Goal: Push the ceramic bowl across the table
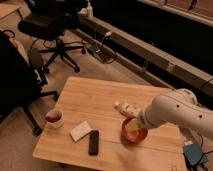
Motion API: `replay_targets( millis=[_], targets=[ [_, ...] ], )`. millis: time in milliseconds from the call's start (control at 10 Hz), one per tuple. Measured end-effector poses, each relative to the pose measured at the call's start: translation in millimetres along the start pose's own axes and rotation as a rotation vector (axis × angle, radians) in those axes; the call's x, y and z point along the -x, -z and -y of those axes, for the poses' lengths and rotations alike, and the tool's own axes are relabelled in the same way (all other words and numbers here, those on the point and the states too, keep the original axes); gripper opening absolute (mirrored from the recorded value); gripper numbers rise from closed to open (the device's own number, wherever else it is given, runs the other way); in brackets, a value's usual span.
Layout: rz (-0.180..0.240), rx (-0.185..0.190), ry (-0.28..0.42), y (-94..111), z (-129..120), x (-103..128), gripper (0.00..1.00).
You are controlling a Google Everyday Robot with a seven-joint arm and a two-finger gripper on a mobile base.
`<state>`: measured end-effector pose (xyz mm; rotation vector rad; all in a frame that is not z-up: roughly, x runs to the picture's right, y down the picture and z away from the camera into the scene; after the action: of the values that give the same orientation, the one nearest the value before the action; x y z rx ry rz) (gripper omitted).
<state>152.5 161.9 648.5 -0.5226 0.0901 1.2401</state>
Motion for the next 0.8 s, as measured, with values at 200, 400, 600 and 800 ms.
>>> replay_targets(
  millis=[200,400,600,800],
  targets=[
    [0.022,-0.107,0.158,3,20,11,0.65],
    [0.001,-0.2,0.261,5,45,9,0.65],
    [-0.11,-0.276,0.303,2,70,-15,0.65],
    [-0.218,-0.329,0.304,-2,88,-35,0.65]
  ],
)
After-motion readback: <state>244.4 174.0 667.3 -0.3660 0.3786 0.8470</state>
